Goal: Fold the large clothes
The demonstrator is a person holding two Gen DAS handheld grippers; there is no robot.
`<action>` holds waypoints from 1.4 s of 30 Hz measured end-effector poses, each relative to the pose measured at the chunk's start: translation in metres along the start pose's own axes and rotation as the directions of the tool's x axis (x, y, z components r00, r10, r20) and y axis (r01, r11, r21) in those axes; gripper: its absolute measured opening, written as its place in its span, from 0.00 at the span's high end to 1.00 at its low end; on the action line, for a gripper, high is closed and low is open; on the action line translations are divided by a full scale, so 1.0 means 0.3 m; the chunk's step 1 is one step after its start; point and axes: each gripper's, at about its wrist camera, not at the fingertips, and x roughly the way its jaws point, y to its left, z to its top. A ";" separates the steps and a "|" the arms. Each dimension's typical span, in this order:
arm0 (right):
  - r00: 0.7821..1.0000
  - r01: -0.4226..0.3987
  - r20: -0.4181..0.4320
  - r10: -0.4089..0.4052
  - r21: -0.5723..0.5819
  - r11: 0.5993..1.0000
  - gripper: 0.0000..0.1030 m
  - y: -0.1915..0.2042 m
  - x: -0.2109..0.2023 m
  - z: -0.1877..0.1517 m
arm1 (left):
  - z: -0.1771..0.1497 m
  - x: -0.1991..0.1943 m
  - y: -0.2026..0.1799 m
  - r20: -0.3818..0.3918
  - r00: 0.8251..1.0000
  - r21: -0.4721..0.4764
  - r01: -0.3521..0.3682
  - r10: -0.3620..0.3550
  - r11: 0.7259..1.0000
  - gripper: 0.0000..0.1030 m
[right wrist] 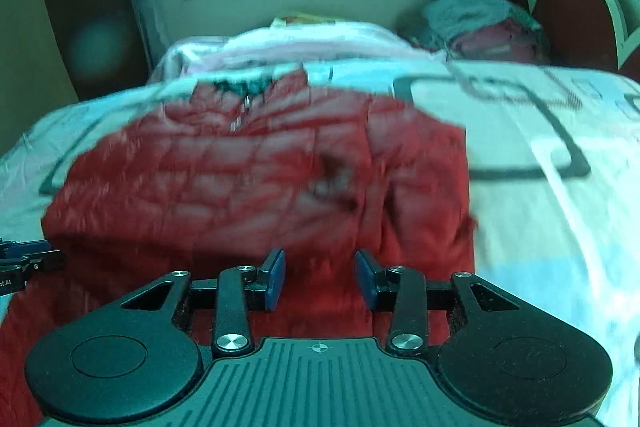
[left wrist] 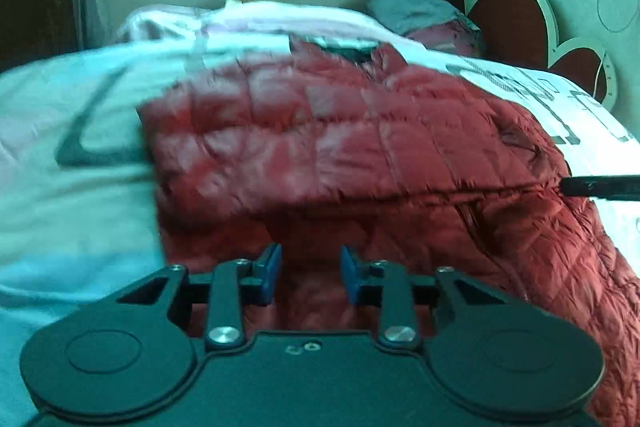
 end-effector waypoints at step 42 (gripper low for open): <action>0.996 -0.085 0.045 0.078 0.185 0.979 0.21 -0.297 -0.273 -0.151 | -0.218 -0.267 0.080 -0.019 0.987 -0.081 -0.159 0.158 0.984 0.22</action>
